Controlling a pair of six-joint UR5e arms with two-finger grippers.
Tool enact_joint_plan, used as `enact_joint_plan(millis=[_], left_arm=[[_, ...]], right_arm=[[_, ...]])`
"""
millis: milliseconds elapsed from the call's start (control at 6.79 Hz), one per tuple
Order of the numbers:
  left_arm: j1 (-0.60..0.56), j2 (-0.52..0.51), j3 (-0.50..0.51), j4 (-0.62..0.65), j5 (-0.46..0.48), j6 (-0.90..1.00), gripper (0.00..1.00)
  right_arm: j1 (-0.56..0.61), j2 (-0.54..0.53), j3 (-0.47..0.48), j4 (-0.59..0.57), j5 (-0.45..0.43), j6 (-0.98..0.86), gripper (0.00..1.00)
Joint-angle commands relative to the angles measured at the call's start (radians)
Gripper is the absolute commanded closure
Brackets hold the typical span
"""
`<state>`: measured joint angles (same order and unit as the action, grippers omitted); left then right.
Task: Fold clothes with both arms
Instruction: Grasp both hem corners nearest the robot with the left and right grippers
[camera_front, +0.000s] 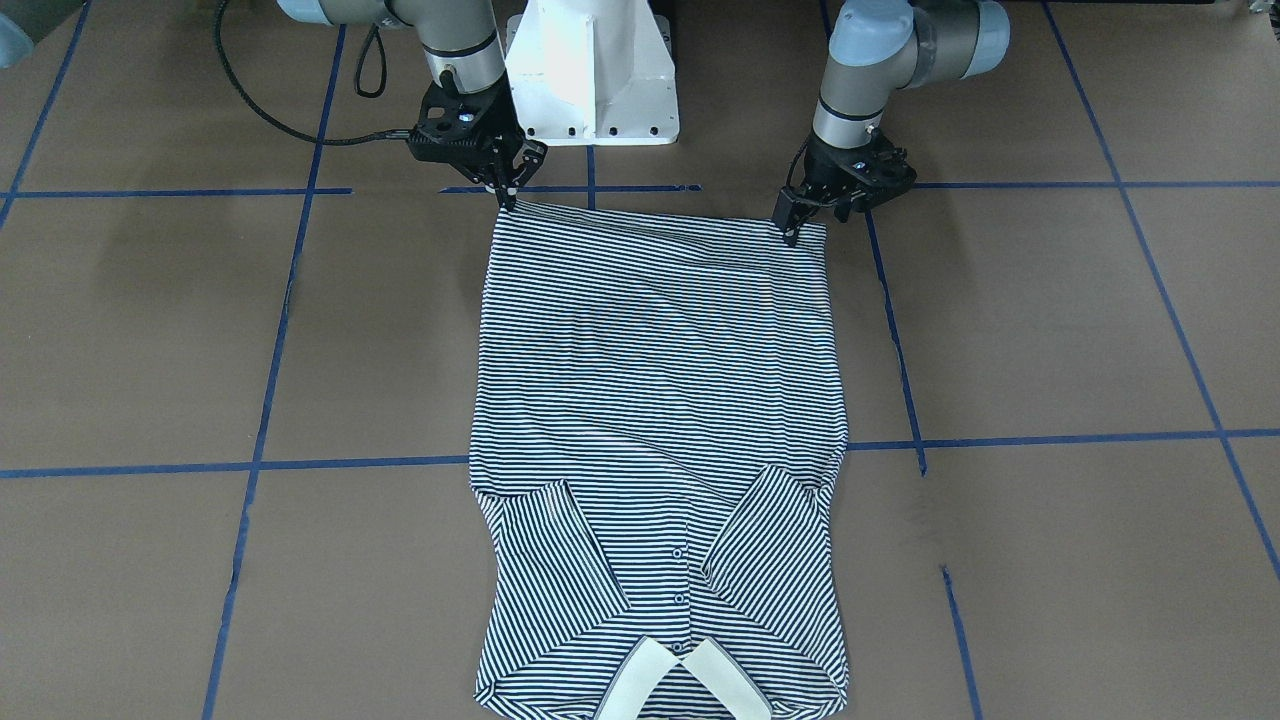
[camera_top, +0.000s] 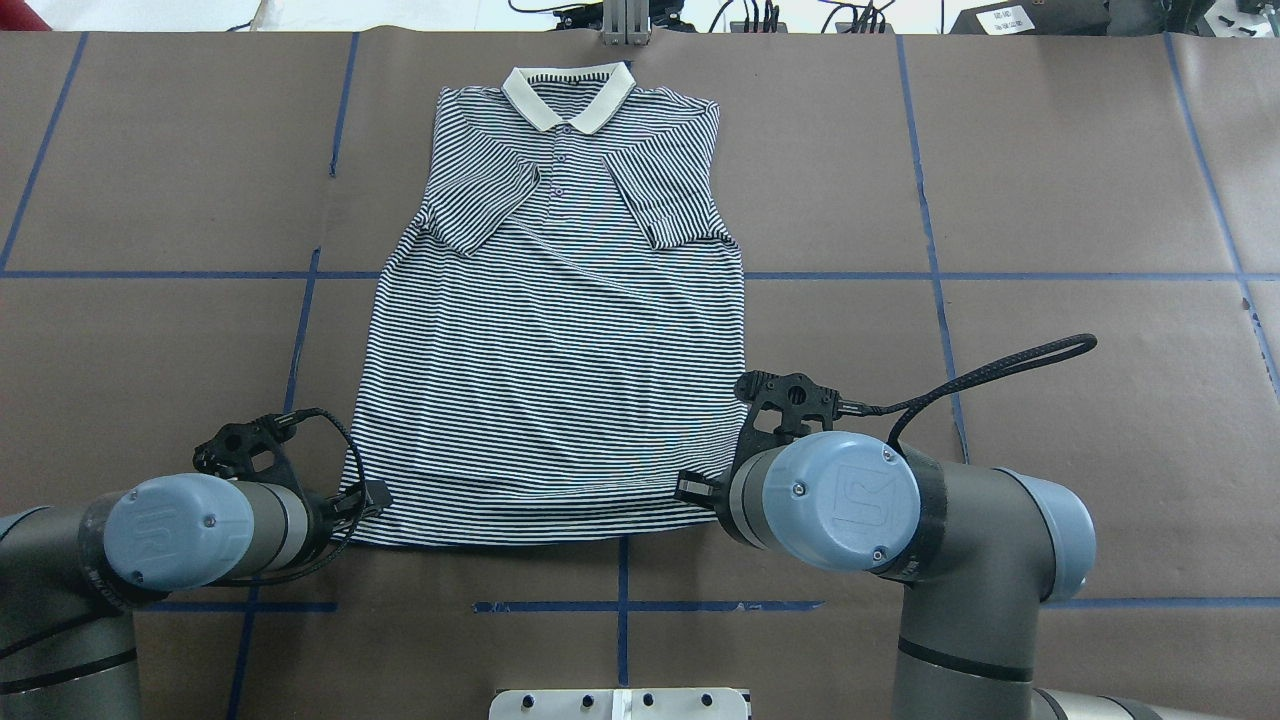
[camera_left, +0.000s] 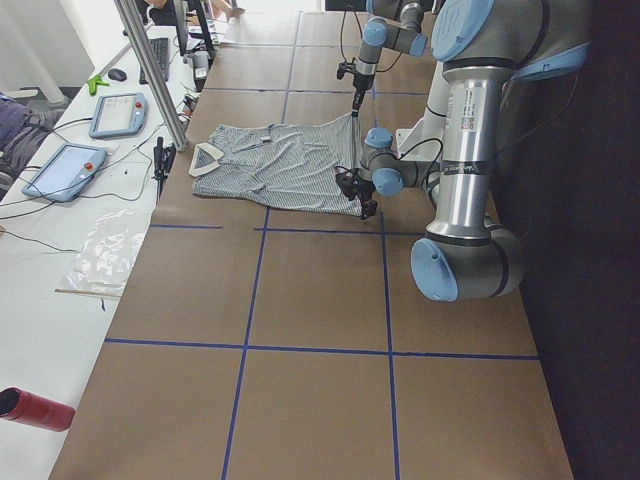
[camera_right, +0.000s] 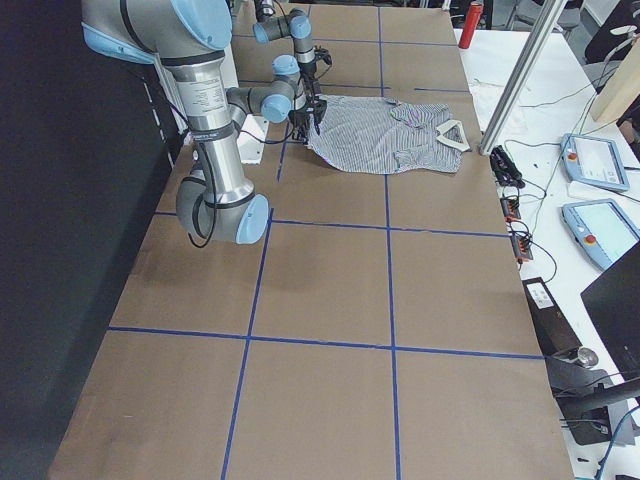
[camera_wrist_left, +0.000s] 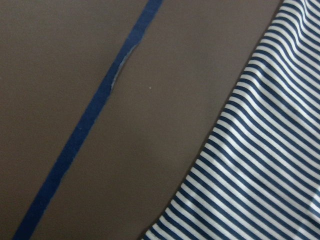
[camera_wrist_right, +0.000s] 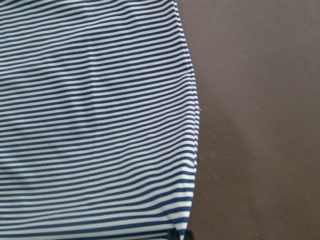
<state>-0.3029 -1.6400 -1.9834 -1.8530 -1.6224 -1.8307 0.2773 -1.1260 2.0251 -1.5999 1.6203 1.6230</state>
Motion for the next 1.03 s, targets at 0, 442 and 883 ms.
enact_joint_plan(millis=[0, 442, 883], left_arm=[[0.004, 0.003, 0.0, 0.003, -0.001, -0.002, 0.17], [0.005, -0.001, -0.006, 0.003, -0.001, -0.019, 0.77], [0.007, -0.012, -0.026, 0.044, -0.002, -0.019, 1.0]], right_arm=[[0.0, 0.002, 0.001, 0.0, 0.001, 0.0, 1.0], [0.013, -0.001, 0.004, 0.0, 0.007, 0.0, 1.0], [0.014, -0.005, 0.003, 0.0, 0.009, 0.0, 1.0]])
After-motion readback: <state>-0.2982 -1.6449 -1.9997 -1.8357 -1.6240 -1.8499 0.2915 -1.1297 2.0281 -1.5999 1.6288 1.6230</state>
